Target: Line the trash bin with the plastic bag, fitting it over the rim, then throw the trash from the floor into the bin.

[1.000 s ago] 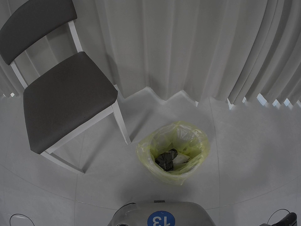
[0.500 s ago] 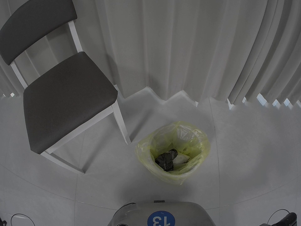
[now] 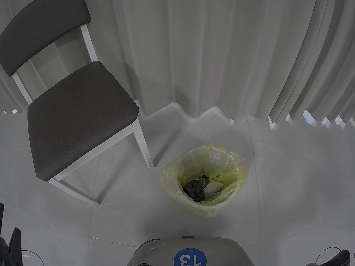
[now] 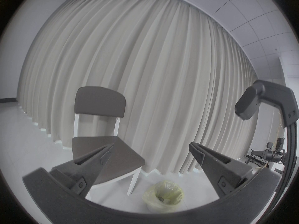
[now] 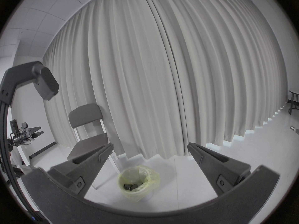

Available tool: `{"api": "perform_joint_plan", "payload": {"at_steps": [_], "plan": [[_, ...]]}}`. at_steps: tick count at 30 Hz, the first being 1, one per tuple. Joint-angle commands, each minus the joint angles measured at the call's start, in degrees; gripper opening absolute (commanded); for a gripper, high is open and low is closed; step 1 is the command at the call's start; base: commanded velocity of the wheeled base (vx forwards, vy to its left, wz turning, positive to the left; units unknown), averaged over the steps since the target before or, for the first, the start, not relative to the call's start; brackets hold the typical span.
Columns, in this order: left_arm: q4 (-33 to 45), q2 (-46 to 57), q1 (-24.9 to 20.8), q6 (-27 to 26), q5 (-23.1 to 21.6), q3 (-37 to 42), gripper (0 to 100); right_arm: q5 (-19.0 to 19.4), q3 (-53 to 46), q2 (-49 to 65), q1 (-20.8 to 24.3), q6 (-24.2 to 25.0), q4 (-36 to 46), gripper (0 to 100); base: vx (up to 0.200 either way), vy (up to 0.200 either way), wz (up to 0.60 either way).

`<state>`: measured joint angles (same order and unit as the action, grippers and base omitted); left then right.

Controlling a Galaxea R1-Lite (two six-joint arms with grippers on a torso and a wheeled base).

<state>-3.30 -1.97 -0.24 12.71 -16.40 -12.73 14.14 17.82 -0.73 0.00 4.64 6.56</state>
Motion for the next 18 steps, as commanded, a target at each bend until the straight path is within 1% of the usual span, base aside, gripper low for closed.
{"api": "perform_joint_plan", "payload": {"at_steps": [1,2,5,6,7,9,11,13,14,15,16,17,18], "plan": [[-1.9,1.4,0.9,-5.9,7.7,7.4,100,-1.2,-4.5,0.6,0.0,-1.3,-6.6,100,0.000,0.000,0.00],[-2.8,1.4,0.9,-7.6,8.9,8.5,100,-2.5,-5.3,0.6,0.0,-1.5,-8.6,100,0.000,0.000,0.00],[-4.3,1.4,0.9,-9.6,13.9,11.3,100,-6.1,-8.0,0.6,0.0,-2.4,-12.9,100,0.000,0.000,0.00],[-4.3,1.4,0.9,-9.6,13.9,11.3,100,-6.1,-8.0,0.6,0.0,-2.4,-12.9,100,0.000,0.000,0.00],[-2.8,1.6,0.9,-10.0,16.7,12.6,100,-8.6,-9.9,0.6,0.0,-3.7,-15.5,100,0.000,0.000,0.00],[-0.1,2.0,0.4,-8.6,18.0,12.6,100,-11.6,-11.4,0.6,0.0,-4.0,-17.7,100,0.000,0.000,0.00],[0.1,2.0,0.3,-7.6,19.1,12.5,100,-13.9,-12.3,0.6,0.0,-4.1,-19.0,100,0.000,0.000,0.00],[0.1,2.0,0.3,-7.9,19.8,12.5,100,-15.3,-12.9,0.6,0.0,-4.1,-19.7,100,0.000,0.000,0.00],[0.5,2.0,0.3,-8.1,19.7,12.4,100,-16.4,-13.1,0.6,0.0,-4.1,-19.9,100,0.000,0.000,0.00],[0.7,2.0,0.3,-8.1,19.7,12.4,100,-16.5,-13.1,0.6,0.0,-4.1,-19.9,100,0.000,0.000,0.00],[1.5,2.0,0.3,-8.8,19.6,12.4,100,-18.1,-13.4,0.6,0.0,-4.1,-19.9,100,0.000,0.000,0.00],[1.7,2.0,0.3,-8.9,19.6,12.4,100,-18.3,-13.6,0.6,0.0,-4.1,-19.9,100,0.000,0.000,0.00],[1.9,2.0,0.3,-9.3,19.7,12.6,100,-19.2,-14.7,0.6,0.0,-4.4,-19.9,100,0.000,0.000,0.00]]}}
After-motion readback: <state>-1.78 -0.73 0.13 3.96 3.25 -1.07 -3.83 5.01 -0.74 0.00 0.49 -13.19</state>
